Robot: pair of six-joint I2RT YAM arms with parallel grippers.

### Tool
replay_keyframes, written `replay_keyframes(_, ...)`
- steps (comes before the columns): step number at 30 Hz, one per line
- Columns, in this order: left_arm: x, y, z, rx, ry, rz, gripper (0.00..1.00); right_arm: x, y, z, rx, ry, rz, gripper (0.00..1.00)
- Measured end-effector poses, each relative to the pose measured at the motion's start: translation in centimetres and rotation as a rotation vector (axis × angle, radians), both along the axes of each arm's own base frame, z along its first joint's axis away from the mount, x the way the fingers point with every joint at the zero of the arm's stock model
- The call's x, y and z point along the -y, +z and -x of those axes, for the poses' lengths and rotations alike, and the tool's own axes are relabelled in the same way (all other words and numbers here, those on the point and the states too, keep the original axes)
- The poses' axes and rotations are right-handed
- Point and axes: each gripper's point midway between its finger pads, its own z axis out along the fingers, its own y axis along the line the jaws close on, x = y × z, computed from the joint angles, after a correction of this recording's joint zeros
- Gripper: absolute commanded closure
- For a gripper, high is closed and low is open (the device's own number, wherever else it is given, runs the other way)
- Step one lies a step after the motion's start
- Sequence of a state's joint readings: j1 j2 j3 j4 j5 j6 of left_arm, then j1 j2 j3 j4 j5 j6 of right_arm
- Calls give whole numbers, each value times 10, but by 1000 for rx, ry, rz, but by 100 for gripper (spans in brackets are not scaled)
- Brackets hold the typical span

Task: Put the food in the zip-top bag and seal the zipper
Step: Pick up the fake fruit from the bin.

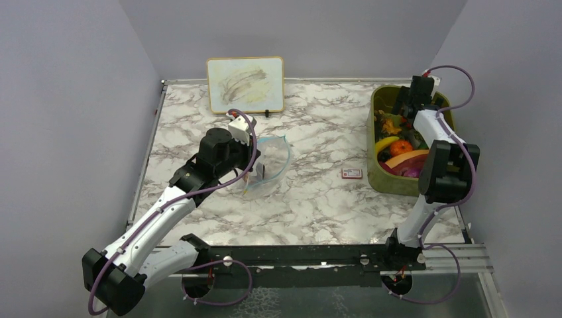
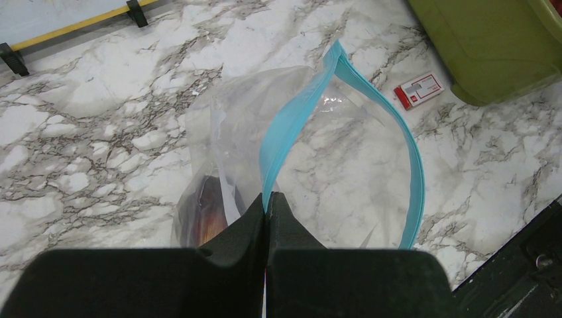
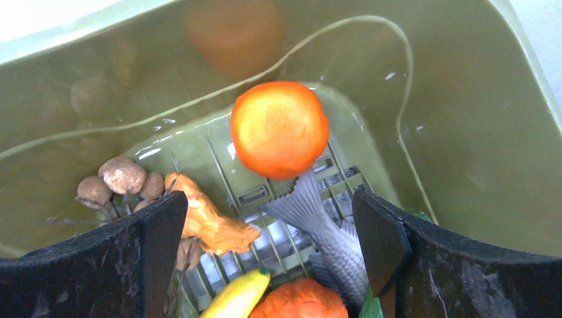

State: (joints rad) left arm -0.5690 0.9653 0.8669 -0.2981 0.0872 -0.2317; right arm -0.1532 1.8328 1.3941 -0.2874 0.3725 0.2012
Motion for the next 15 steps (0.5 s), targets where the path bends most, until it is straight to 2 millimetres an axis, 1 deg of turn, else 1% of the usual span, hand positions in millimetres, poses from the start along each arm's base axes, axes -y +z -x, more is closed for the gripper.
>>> replay_keyframes(6, 0, 1, 0, 1, -2, 2, 100, 17, -19, -10, -28, -26, -2, 3)
replay_keyframes(9, 0, 2, 1, 4, -2, 5, 100, 22, -25, -16, -35, -24, -1, 5)
replay_keyframes(11, 0, 2, 1, 6, -3, 7, 100, 21, -29, -18, -37, -12, -7, 5)
replay_keyframes(15, 0, 1, 1, 4, -2, 6, 100, 17, -29, -26, -8, 19, -24, 4)
